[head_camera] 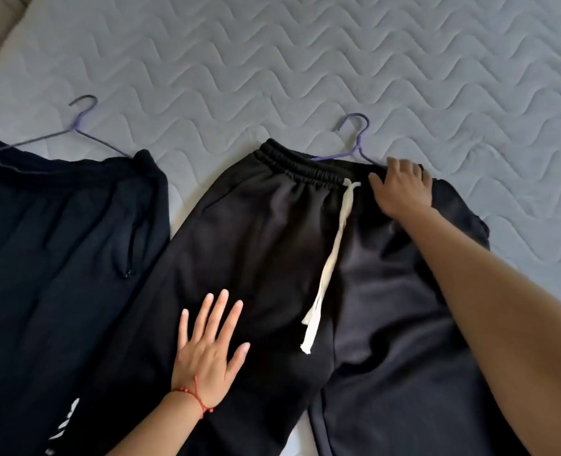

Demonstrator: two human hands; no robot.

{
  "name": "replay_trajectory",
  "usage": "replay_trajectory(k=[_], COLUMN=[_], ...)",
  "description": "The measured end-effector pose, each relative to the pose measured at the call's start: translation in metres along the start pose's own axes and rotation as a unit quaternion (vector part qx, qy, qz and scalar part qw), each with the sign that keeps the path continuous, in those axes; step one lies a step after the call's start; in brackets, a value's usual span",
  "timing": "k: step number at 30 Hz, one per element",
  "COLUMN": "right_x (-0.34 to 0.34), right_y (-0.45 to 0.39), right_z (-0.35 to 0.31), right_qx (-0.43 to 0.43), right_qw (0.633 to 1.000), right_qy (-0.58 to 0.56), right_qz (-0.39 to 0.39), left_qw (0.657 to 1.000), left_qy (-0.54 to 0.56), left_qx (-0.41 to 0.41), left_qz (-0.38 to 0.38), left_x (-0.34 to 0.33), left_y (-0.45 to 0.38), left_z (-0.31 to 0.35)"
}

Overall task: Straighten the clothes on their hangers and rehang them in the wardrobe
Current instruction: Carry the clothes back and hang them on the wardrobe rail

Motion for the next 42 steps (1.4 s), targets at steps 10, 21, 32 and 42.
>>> replay_trajectory(k=[10, 21, 32, 42], right_x=[-0.008, -0.016, -0.028, -0.032], right_y=[-0.001, 0.063, 0.060, 0.058], right_z=[-0.025, -0.122, -0.129, -0.125], right_qx=[-0.011, 0.026, 0.017, 0.012], right_qw=[0.997, 0.990, 0.984, 0.983], right_qy=[-0.071, -0.108, -0.037, -0.045], right_qz=[0.036, 0.089, 0.173, 0.180], left_qw=[0.999, 0.929, 0.910, 0.555], left_qy=[-0.016, 0.230, 0.274, 0.746], left_qx=[-0.033, -0.014, 0.255, 0.319], left_qz=[0.033, 0.289, 0.179, 0.183], left_x=[0.000, 0.159, 0.186, 0.148], left_y=[-0.001, -0.082, -0.245, -0.263], left_z=[0.002, -0.077, -0.261, -0.263])
Point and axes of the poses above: each hand's wrist, its own y-axis away from the middle knuckle, its own x-axis out of the back of the hand, z = x × y, the point moved 9 cm from there along -y, towards the middle knuckle, and after that the axes turned 8 degrees about y, right-handed, at the moved point
